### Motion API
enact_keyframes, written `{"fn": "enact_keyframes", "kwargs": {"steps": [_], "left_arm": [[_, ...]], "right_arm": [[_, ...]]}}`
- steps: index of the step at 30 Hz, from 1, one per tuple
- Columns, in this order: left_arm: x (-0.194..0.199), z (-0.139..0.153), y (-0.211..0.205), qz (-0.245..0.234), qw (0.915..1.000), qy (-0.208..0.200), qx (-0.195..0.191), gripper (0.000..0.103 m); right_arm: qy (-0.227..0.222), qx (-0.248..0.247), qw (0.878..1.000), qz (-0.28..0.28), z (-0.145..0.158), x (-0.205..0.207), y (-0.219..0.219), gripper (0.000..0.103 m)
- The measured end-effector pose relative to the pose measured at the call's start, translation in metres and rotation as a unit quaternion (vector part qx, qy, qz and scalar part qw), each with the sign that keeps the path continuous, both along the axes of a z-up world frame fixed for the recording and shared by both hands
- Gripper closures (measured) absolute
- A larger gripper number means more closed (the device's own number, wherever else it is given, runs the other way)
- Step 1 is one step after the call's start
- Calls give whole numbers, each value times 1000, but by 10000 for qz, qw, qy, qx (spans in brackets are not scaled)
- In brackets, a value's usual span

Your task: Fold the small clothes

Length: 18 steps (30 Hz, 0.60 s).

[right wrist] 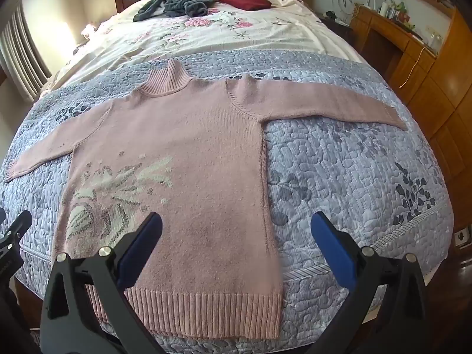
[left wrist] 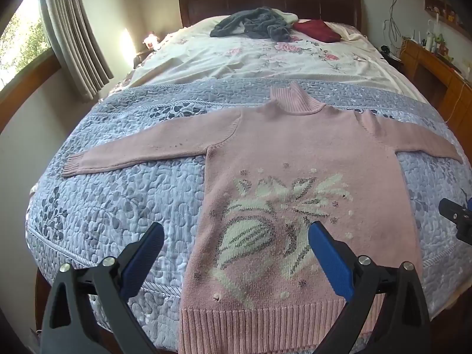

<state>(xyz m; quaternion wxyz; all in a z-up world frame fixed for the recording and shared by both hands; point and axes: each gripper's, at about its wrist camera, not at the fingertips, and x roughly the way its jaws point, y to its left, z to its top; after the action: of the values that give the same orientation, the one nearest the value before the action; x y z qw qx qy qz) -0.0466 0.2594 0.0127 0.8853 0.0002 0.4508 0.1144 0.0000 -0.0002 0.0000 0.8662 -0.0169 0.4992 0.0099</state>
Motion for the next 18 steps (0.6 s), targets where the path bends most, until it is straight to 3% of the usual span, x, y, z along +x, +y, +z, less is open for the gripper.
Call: {"fn": "enact_keyframes", "kwargs": {"steps": [18], "left_arm": [[-1,2,1,5,10000,-24,38,5]], "right_arm": [[-20,11,10000,4,4,1,-1,3]]}}
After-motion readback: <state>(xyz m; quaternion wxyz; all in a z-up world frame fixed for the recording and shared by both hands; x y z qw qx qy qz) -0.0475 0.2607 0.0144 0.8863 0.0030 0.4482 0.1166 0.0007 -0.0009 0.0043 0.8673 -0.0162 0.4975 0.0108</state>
